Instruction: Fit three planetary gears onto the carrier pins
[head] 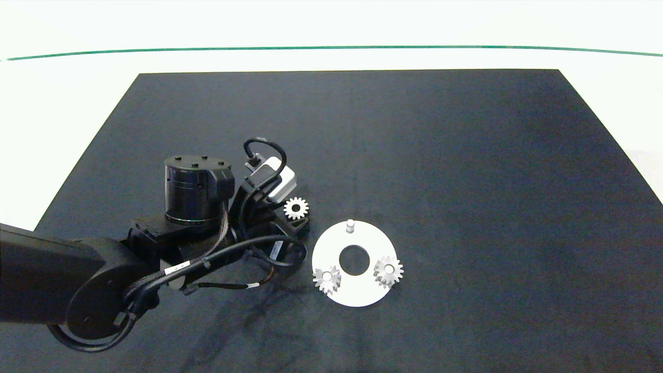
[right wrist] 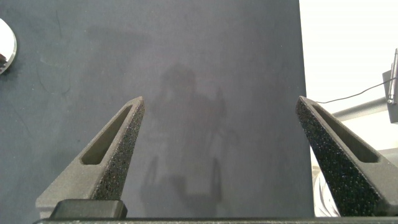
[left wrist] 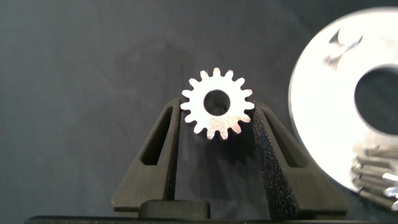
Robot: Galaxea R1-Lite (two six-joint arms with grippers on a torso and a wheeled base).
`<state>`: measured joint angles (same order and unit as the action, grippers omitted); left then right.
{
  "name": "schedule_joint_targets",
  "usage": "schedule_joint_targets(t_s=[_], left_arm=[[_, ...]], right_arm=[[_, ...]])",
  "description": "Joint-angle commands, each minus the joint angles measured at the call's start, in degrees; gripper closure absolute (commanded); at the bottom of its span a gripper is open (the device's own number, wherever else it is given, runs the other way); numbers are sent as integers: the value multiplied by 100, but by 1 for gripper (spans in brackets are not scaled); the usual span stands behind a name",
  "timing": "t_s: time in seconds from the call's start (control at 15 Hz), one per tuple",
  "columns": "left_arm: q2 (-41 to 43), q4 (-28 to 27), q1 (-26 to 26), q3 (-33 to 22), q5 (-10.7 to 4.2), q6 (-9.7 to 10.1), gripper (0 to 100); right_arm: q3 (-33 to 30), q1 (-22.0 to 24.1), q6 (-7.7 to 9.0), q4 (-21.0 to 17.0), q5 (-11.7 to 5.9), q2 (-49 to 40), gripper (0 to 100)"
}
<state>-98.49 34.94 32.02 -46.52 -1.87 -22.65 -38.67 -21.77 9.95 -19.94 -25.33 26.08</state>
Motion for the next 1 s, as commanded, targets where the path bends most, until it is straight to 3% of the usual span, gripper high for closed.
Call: schedule_joint_targets(t_s=[0.07, 0.2, 0.33, 0.53, 1.0], left_arm=[[163, 22, 181, 11, -42, -11, 100], [304, -163, 427, 3, -130, -11, 100], [418, -523, 814, -59, -358, -11, 100], [365, -549, 1034, -200, -508, -11, 100], [84, -453, 1262, -358, -552, 33, 100]], right_arm=[[0, -2, 7, -10, -7, 47, 0], [0, -2, 7, -10, -7, 47, 0], [0, -2, 16, -10, -7, 56, 0], [-9, 6, 7, -10, -7, 38, 0], [-62, -2, 7, -18, -16, 29, 0]])
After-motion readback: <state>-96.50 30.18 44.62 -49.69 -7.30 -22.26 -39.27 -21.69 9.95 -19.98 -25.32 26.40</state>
